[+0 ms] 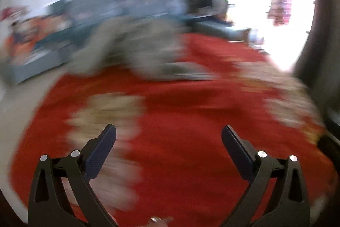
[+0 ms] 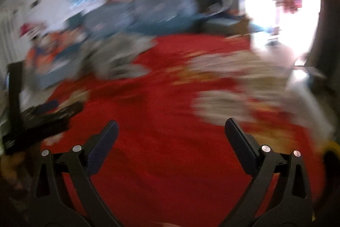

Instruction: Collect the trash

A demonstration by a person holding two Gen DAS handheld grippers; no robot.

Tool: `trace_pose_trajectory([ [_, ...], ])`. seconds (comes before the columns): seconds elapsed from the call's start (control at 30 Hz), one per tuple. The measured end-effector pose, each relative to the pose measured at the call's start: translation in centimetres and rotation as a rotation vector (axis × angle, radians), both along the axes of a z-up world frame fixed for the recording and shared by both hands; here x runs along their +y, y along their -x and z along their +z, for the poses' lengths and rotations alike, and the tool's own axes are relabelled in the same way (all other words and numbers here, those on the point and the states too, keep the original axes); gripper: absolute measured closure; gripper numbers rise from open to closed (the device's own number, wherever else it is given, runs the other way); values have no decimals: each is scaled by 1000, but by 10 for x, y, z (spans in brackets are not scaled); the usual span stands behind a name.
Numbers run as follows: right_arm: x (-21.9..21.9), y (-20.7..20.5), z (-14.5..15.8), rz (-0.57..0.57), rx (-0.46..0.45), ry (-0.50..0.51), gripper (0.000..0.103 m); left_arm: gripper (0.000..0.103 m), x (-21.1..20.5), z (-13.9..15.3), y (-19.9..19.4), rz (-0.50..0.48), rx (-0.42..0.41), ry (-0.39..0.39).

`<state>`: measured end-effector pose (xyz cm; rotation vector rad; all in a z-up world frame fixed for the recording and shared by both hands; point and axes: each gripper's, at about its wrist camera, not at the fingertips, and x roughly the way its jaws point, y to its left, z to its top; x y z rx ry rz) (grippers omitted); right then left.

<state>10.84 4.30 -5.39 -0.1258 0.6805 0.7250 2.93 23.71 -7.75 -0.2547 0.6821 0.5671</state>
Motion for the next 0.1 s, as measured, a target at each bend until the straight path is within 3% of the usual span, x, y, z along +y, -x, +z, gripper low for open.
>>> trace_pose_trajectory([
  [0.1,127,-6,-26,173,109,88,11,6,79,-16,4,180,88,20],
])
